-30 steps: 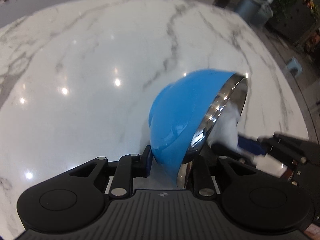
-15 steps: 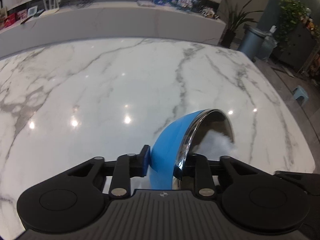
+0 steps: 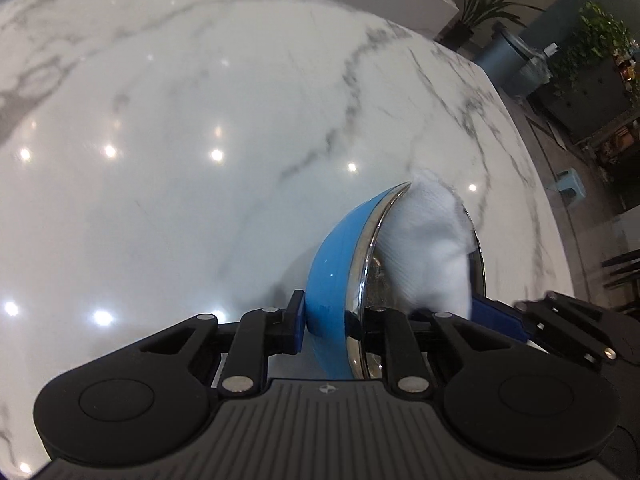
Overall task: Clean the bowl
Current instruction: 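Wipe the cloth along the bowl rim with the right tool while the left tool tilts the bowl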
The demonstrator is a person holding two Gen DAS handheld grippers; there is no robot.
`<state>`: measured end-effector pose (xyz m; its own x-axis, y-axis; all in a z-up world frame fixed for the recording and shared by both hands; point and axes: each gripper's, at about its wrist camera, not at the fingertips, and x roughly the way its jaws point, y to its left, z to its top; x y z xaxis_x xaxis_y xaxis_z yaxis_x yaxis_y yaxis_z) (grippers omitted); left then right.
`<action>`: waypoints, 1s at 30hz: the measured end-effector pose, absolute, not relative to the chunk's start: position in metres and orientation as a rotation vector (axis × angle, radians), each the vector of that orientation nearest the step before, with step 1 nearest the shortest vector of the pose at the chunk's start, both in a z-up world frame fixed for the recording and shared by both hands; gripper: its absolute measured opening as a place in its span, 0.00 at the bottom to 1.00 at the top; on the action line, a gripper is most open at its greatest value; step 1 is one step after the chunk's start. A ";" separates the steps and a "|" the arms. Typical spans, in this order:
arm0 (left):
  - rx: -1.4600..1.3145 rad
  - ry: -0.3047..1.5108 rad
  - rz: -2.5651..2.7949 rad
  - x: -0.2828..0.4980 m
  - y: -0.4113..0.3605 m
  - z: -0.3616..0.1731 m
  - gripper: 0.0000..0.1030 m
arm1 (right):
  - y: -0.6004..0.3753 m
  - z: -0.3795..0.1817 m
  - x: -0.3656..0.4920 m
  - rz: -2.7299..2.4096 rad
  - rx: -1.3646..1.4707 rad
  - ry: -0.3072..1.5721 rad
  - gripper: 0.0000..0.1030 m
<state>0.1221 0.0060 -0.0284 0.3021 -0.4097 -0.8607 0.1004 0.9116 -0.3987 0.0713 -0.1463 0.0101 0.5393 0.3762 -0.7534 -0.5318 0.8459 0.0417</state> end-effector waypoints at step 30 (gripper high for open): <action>-0.190 1.085 -0.274 0.102 0.006 -0.008 0.09 | -0.123 0.003 0.096 0.644 -0.404 0.946 0.32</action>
